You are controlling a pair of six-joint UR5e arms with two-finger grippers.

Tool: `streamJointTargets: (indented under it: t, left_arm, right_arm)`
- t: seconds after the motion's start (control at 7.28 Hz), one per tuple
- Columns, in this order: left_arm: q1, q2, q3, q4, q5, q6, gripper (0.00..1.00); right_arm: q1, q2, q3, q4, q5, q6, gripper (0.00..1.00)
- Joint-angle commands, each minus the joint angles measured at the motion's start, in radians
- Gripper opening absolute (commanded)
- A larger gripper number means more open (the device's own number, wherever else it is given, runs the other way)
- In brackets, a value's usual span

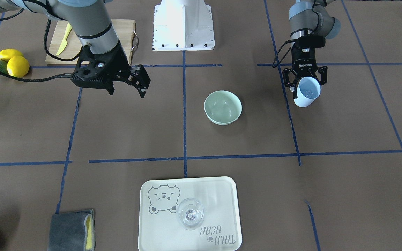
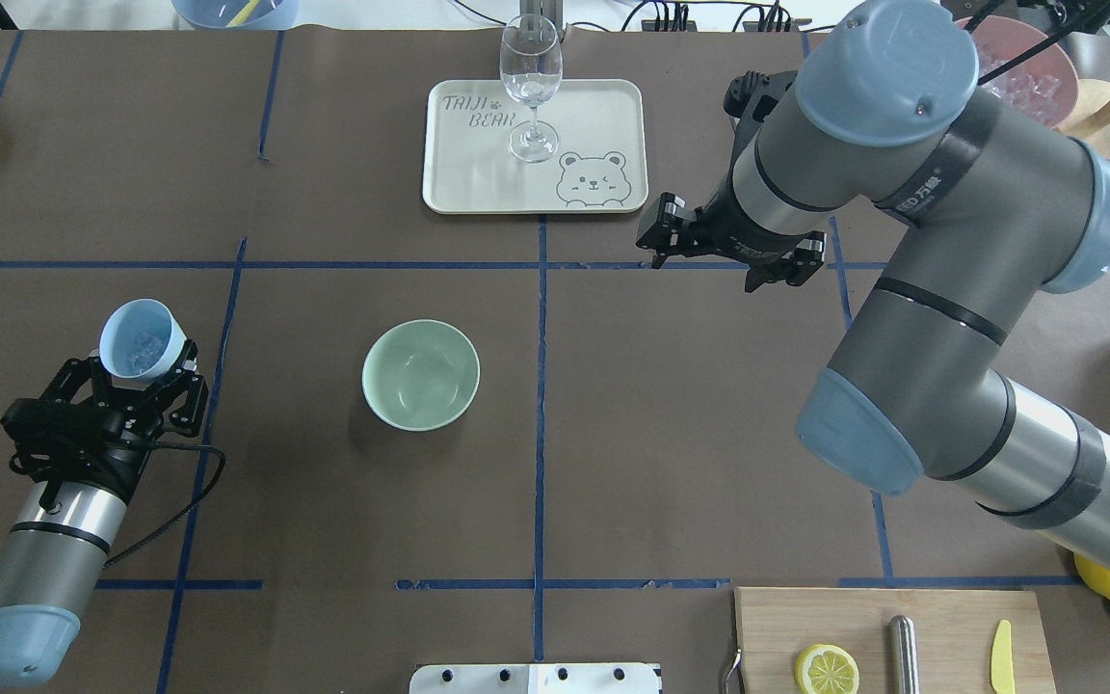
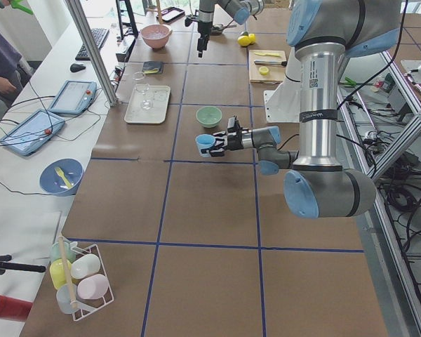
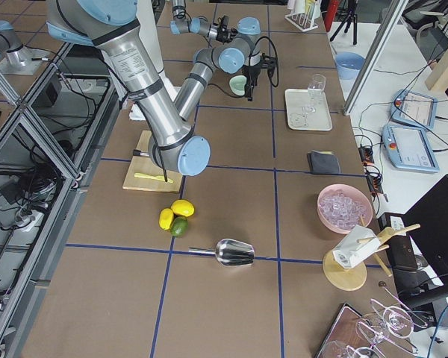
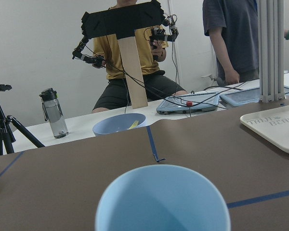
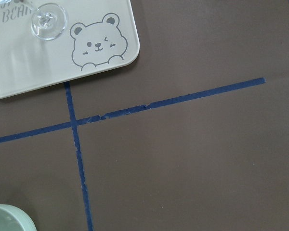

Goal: Pour ice into bowl

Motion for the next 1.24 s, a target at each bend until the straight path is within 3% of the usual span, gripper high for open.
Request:
streamJointTargets:
  t: [0.0, 0.14, 0.41, 1.1]
  left_arm:
    - [0.001, -0.04, -0.012, 0.012, -0.003, 0.067, 0.0]
    - [0.002, -0.075, -0.012, 0.017, -0.005, 0.102, 0.0]
    - [0.002, -0.211, -0.01, 0.158, -0.025, 0.103, 0.0]
    - [0.006, -0.327, -0.01, 0.205, -0.046, 0.104, 0.0]
  right_arm:
    - [0.005, -0.036, 0.03, 0.002, 0.005, -0.015, 1.0]
    - [0.008, -0.055, 0.046, 0.002, 0.005, -0.032, 1.0]
    - [0.02, -0.07, 0.052, 0.003, 0.019, -0.045, 1.0]
    - [0.035, -0.077, 0.054, 0.003, 0.039, -0.049, 1.0]
